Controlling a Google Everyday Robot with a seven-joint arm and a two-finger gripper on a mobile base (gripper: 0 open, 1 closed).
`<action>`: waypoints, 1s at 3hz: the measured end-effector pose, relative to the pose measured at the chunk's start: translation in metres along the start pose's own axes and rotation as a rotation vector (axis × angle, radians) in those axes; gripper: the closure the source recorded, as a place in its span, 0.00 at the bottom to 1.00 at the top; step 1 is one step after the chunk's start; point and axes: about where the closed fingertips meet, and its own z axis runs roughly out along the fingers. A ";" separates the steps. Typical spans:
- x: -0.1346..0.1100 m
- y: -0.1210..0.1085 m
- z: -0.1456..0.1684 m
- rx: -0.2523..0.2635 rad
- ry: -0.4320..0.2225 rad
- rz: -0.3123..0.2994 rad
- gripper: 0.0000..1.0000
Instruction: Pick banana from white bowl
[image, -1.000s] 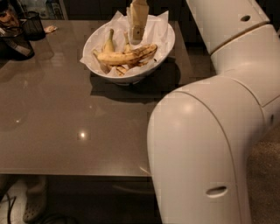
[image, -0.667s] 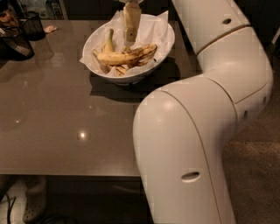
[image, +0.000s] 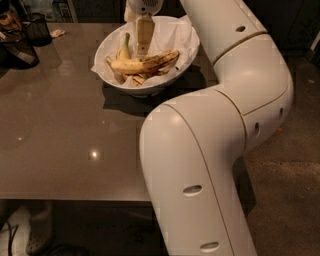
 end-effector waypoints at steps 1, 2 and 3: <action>0.004 0.002 0.014 -0.028 0.019 0.005 0.24; 0.012 0.007 0.033 -0.072 0.043 0.005 0.31; 0.023 0.014 0.046 -0.109 0.059 0.012 0.33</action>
Offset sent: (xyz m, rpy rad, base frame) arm -0.0411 -0.0464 -0.0545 -0.2434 0.3226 0.0291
